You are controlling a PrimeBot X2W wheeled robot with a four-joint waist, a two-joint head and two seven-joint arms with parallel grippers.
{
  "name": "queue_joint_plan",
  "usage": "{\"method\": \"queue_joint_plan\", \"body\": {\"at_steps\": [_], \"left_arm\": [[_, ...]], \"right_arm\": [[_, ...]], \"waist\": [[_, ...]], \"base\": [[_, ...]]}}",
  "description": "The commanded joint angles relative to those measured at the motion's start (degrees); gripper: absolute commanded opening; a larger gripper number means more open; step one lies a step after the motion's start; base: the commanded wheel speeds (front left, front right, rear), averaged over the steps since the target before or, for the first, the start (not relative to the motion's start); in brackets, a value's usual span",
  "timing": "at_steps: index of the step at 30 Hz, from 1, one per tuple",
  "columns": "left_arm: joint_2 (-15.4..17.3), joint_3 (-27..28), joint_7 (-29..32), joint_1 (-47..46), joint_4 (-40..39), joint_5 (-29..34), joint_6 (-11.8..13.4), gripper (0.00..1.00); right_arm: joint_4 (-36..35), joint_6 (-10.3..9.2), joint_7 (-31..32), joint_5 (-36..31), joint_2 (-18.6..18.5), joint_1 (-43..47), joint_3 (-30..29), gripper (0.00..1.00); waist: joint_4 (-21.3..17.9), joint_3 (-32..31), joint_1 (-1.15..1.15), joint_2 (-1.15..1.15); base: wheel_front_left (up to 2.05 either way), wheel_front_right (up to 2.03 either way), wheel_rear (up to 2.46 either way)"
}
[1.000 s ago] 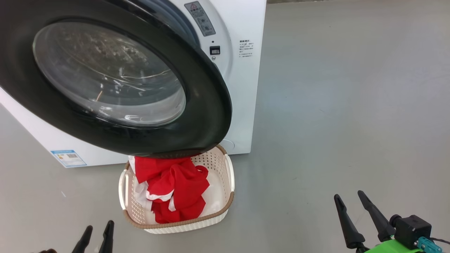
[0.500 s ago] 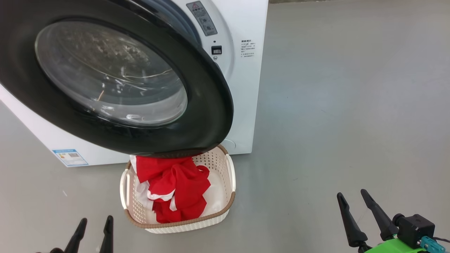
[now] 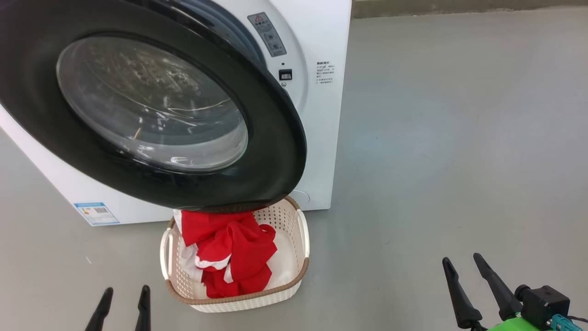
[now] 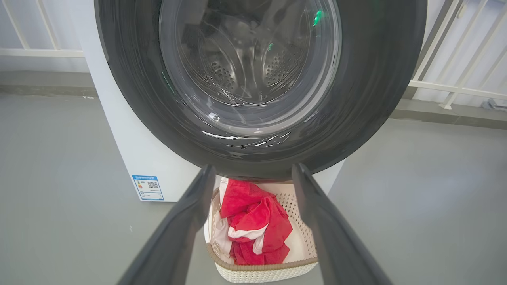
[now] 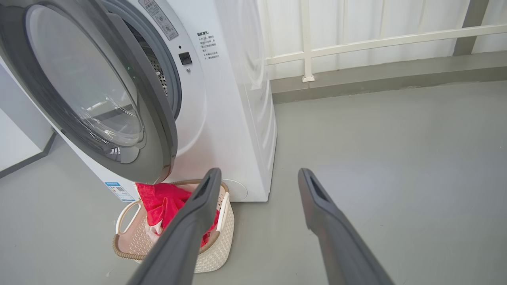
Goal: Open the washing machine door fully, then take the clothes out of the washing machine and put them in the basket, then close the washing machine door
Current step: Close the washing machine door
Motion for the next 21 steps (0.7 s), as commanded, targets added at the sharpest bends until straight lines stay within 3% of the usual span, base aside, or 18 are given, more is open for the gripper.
{"method": "queue_joint_plan", "body": {"at_steps": [1,18,20,21], "left_arm": [[0.33,2.33,-0.7,-0.11,-1.64,0.94,-0.31,1.0],[-1.32,1.84,-0.7,0.23,-1.17,2.52,-0.31,1.0],[-1.47,1.33,-0.7,0.14,-1.22,2.6,-0.31,1.0],[-1.47,1.33,-0.7,0.14,-1.22,2.6,-0.31,1.0]], "right_arm": [[-1.35,0.28,-0.37,-0.44,-0.87,-0.24,0.82,1.0],[-1.76,0.28,-0.37,-0.41,-0.56,-0.43,0.87,1.0],[-1.95,0.28,-0.37,-0.27,-0.56,-0.88,1.47,0.5],[-1.95,0.28,-0.37,-0.27,-0.56,-0.88,1.47,0.5]], "waist": [[0.09,-0.14,0.0,0.0],[1.93,-0.68,0.0,0.0],[2.59,-0.81,0.0,0.0],[2.59,-0.81,0.0,0.0]], "base": [[0.0,0.0,0.0],[0.0,0.0,0.0],[0.0,0.0,0.0],[0.0,0.0,0.0]]}}
